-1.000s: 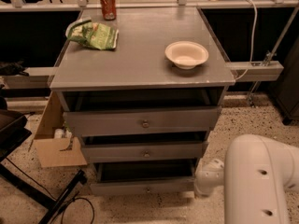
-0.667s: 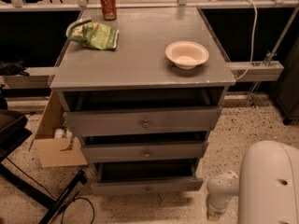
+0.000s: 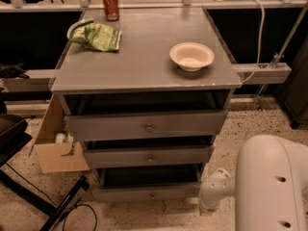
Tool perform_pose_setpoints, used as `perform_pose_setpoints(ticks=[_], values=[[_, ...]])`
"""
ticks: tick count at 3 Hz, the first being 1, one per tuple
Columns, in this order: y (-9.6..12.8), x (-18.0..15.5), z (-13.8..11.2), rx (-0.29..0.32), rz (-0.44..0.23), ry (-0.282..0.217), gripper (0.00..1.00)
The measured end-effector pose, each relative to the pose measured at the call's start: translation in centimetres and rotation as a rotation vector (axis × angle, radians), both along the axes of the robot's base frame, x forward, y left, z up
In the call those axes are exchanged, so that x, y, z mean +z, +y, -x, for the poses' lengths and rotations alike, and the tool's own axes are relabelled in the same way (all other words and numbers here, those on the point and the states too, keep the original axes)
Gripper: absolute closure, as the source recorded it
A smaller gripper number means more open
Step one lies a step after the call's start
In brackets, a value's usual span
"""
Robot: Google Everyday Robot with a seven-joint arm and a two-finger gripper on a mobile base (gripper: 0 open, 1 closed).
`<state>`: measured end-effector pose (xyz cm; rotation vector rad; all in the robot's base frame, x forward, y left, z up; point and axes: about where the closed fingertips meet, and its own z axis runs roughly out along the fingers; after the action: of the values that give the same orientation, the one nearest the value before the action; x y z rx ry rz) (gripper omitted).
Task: Open bottom drawer
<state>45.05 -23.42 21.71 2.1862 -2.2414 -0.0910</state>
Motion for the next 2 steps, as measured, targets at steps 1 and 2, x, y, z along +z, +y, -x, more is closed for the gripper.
perform_pose_setpoints(ticks=[1, 2], values=[[3.1, 1.3, -3.5, 0.095, -0.012, -0.104, 0.06], [5.6, 0.2, -6.6, 0.155, -0.021, -0.143, 0.00]])
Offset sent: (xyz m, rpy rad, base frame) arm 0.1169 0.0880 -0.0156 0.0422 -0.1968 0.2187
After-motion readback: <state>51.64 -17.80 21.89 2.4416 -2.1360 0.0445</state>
